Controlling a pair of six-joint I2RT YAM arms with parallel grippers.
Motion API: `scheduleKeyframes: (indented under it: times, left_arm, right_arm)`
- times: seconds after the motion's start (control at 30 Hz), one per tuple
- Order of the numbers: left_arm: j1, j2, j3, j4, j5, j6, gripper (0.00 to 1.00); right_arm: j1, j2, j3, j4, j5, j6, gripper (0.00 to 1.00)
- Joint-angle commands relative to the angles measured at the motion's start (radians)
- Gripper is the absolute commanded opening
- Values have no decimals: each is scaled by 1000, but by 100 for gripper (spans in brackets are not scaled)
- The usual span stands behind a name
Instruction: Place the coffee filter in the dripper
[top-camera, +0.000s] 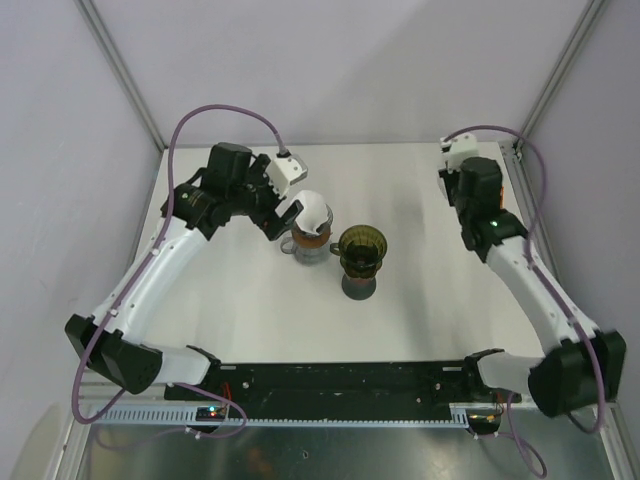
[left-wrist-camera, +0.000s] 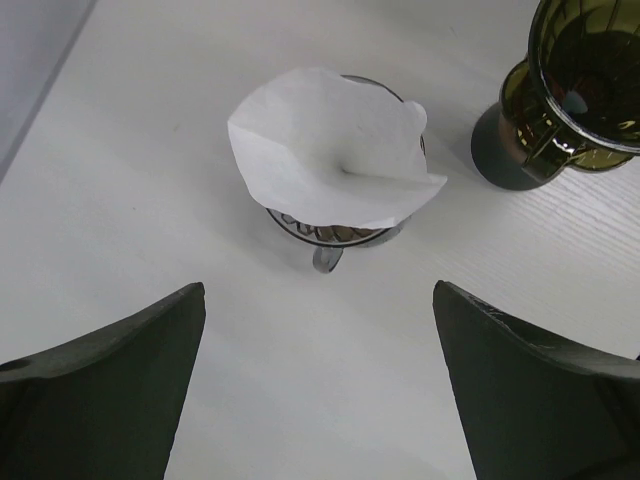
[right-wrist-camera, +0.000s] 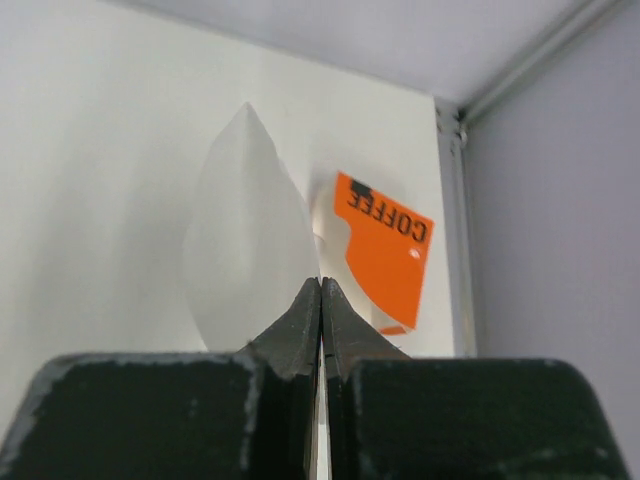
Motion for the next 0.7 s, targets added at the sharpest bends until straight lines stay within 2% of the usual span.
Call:
scheduleKeyframes:
  times: [0.0, 0.17, 0.3, 0.43, 0.67]
  left_arm:
    - [6, -21, 91, 12, -8, -70, 100]
    - [6, 1, 161, 12, -14, -131, 100]
    - [5, 14, 197, 11, 6, -156, 100]
    - [4, 17, 198, 12, 35, -169, 100]
    - [4, 13, 184, 11, 56, -177, 100]
  right_arm:
    - [-1, -147, 60, -68, -215, 152, 0]
    - [13, -183, 223, -304, -402, 244, 0]
    - [61, -114, 409, -549, -539, 306, 0]
    - [137, -16, 608, -795, -567, 343, 0]
    - [317, 103, 770, -978, -545, 369, 0]
